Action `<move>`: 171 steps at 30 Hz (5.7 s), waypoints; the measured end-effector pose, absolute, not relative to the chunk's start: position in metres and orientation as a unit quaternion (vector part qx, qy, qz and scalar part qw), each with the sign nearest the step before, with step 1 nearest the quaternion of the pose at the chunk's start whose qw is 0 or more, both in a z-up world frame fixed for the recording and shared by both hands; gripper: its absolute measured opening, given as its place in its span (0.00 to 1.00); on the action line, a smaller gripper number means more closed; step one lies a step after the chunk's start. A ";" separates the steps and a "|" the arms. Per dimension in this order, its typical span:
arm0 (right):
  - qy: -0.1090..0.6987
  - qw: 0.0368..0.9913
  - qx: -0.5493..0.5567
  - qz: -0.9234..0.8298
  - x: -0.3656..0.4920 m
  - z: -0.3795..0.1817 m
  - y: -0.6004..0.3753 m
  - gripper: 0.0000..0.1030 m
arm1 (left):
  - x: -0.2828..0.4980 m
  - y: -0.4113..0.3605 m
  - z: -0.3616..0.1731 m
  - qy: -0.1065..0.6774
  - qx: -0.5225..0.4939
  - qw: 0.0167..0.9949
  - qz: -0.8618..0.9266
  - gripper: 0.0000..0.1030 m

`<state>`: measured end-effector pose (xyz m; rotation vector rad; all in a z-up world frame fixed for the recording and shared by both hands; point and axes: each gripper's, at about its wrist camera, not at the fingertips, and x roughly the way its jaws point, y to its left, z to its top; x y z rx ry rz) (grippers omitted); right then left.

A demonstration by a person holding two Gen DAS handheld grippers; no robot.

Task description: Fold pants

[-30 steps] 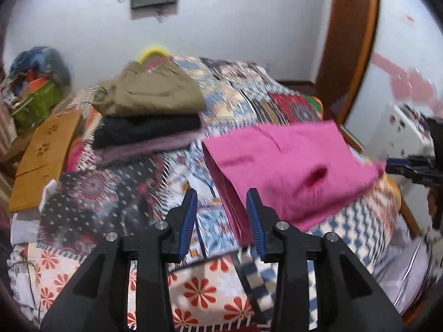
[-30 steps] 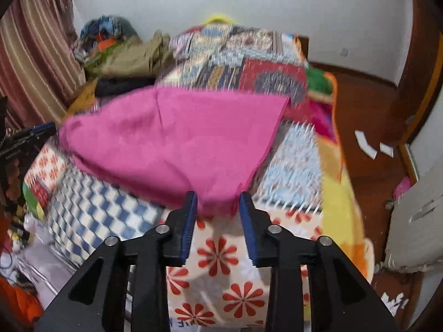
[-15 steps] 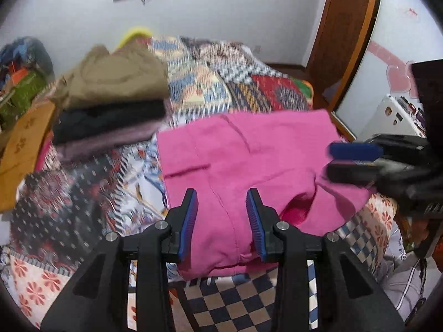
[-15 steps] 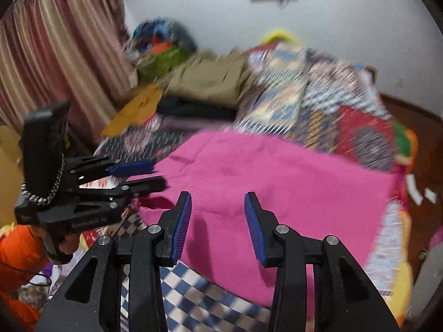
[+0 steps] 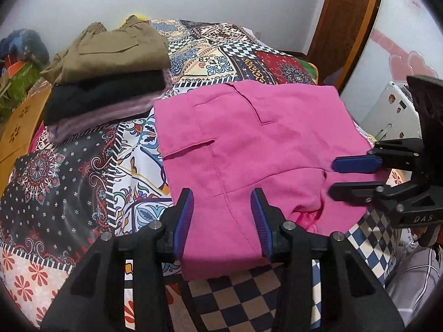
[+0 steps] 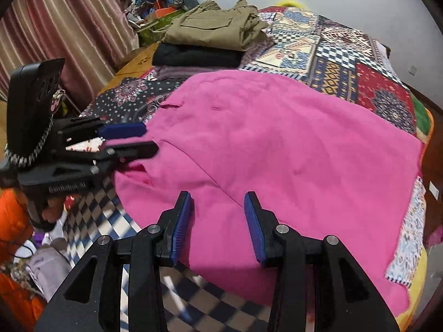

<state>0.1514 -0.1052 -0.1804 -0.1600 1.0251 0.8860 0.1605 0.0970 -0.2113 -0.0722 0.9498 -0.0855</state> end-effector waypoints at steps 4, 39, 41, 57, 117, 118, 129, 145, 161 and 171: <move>0.479 0.791 -0.065 0.376 0.152 -0.181 -0.128 0.34 | 0.161 0.096 -0.211 0.458 -0.032 0.888 -0.037 0.43; 0.443 0.867 0.013 0.228 0.261 -0.161 -0.235 0.37 | 0.255 0.158 -0.165 0.424 -0.006 0.905 0.041 0.35; 0.450 0.864 0.016 0.227 0.269 -0.168 -0.233 0.37 | 0.267 0.159 -0.175 0.434 -0.016 0.900 0.031 0.32; 0.482 0.842 0.041 0.238 0.305 -0.207 -0.228 0.45 | 0.304 0.150 -0.238 0.511 -0.041 0.859 -0.002 0.42; 0.506 0.777 -0.103 0.360 0.301 -0.223 -0.132 0.37 | 0.295 0.097 -0.247 0.497 0.038 0.867 -0.020 0.34; 0.505 0.780 -0.093 0.358 0.304 -0.219 -0.134 0.37 | 0.294 0.096 -0.247 0.496 0.043 0.867 -0.018 0.34; 0.508 0.777 -0.131 0.348 0.335 -0.224 -0.106 0.46 | 0.293 0.098 -0.249 0.495 0.041 0.868 -0.015 0.34; 0.480 0.798 -0.157 0.328 0.320 -0.232 -0.107 0.08 | 0.292 0.101 -0.251 0.494 0.026 0.869 -0.016 0.35; 0.421 0.833 -0.120 0.338 0.236 -0.143 -0.147 0.31 | 0.246 0.137 -0.180 0.459 -0.040 0.887 0.019 0.48; 0.474 0.771 -0.049 0.422 0.160 -0.177 -0.112 0.31 | 0.177 0.074 -0.189 0.481 -0.006 0.876 -0.040 0.58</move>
